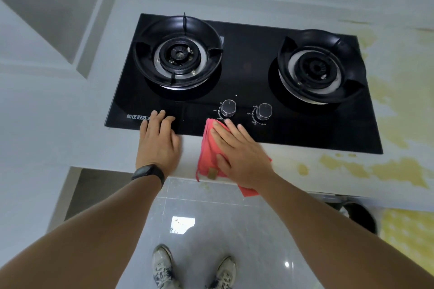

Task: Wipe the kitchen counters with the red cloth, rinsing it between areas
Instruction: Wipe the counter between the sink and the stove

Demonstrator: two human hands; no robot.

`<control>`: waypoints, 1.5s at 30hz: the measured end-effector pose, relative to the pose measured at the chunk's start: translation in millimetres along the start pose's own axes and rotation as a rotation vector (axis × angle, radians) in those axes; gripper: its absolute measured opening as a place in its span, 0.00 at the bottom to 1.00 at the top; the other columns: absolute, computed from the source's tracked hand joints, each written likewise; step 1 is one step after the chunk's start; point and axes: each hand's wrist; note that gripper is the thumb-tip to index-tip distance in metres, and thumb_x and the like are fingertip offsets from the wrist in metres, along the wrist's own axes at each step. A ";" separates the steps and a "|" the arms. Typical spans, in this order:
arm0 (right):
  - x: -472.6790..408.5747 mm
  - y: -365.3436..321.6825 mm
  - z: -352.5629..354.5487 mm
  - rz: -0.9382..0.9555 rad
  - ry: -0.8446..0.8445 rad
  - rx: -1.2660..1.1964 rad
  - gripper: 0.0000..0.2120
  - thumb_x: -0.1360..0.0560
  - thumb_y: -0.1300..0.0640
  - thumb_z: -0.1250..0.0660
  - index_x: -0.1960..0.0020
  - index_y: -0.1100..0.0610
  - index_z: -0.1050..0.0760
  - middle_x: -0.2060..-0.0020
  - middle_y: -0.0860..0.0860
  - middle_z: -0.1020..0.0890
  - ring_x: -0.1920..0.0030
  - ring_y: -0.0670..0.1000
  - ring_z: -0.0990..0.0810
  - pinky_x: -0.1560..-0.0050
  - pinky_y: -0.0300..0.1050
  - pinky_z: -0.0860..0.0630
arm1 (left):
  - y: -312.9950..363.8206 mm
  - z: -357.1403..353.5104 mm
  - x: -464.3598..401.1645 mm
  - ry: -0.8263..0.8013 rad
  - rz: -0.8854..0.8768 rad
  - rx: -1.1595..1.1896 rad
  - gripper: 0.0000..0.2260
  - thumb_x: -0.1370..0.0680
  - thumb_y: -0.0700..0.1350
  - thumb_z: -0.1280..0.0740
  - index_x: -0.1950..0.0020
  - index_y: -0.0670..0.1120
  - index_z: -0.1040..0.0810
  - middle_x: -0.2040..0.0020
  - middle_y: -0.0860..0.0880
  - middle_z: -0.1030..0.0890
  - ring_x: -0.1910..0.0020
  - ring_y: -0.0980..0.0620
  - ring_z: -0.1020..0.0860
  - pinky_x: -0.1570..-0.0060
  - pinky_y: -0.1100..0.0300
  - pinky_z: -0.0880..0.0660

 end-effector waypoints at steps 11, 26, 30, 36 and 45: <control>36.5 36.7 6.0 -0.104 -0.024 0.084 0.32 0.18 0.48 0.46 0.16 0.55 0.45 0.16 0.50 0.46 0.16 0.55 0.53 0.17 0.55 0.52 | 1.9 -1.2 -0.7 -0.019 0.006 -0.033 0.22 0.19 0.47 0.49 0.30 0.42 0.25 0.25 0.40 0.28 0.21 0.40 0.38 0.20 0.42 0.44; -33.0 -30.6 -1.8 0.023 0.015 0.013 0.32 0.18 0.49 0.46 0.16 0.57 0.45 0.16 0.52 0.46 0.16 0.54 0.53 0.17 0.55 0.51 | 1.6 -3.1 -2.3 -0.015 0.004 -0.051 0.22 0.20 0.47 0.48 0.30 0.41 0.25 0.26 0.39 0.28 0.21 0.40 0.37 0.21 0.41 0.43; -39.6 -37.5 -2.5 0.041 0.030 -0.016 0.31 0.18 0.49 0.45 0.16 0.56 0.44 0.17 0.51 0.45 0.16 0.54 0.51 0.17 0.54 0.51 | 1.4 -1.9 -2.7 -0.003 0.012 -0.017 0.22 0.20 0.47 0.47 0.31 0.41 0.25 0.26 0.40 0.27 0.21 0.40 0.37 0.21 0.41 0.43; -12.9 -14.7 -1.1 0.013 0.014 -0.001 0.31 0.18 0.48 0.44 0.17 0.54 0.43 0.17 0.49 0.44 0.16 0.54 0.50 0.17 0.54 0.53 | 0.4 -0.1 -2.7 0.016 -0.009 -0.006 0.20 0.20 0.45 0.45 0.32 0.41 0.25 0.28 0.39 0.26 0.22 0.39 0.35 0.23 0.41 0.40; 60.1 60.0 12.0 -0.159 -0.052 0.085 0.32 0.18 0.48 0.48 0.17 0.57 0.44 0.16 0.52 0.47 0.16 0.56 0.54 0.19 0.61 0.47 | 7.9 2.5 -3.0 -0.005 -0.019 -0.026 0.19 0.19 0.44 0.44 0.30 0.42 0.26 0.26 0.40 0.29 0.21 0.40 0.38 0.20 0.43 0.45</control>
Point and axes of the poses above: each hand's wrist, its own x-axis away from the middle knuckle, its own z-axis out of the back of the hand, y = z × x
